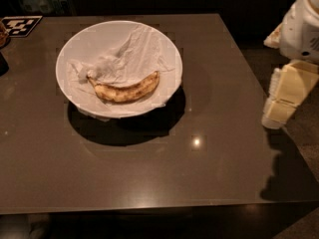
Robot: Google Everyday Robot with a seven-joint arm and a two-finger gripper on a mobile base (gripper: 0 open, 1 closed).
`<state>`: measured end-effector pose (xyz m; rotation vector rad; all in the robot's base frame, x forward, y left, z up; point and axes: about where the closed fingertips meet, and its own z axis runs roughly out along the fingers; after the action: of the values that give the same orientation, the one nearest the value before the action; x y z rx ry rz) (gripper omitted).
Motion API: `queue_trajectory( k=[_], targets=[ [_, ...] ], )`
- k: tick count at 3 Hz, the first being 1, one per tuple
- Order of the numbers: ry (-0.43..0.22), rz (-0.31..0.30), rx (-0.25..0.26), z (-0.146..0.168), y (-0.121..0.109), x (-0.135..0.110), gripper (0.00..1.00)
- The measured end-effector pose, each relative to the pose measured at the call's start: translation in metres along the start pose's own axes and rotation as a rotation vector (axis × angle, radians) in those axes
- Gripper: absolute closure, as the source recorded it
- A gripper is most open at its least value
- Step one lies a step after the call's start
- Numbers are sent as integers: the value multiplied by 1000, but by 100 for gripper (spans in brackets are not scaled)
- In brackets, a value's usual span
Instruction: Pick banana from white bowl
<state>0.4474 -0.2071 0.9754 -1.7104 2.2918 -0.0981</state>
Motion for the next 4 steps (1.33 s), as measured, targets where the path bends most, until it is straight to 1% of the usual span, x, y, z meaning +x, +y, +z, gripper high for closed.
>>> queue_trajectory(
  k=[1,2,3,4],
  targets=[
    [79,-46,-44,18,-11,-42,0],
    [111,-130,-55,32,-23,-85,0],
    [89,-144,-30,34,-28,-98,0],
    [67,-190,-7,38,-37,-125,0]
  ],
)
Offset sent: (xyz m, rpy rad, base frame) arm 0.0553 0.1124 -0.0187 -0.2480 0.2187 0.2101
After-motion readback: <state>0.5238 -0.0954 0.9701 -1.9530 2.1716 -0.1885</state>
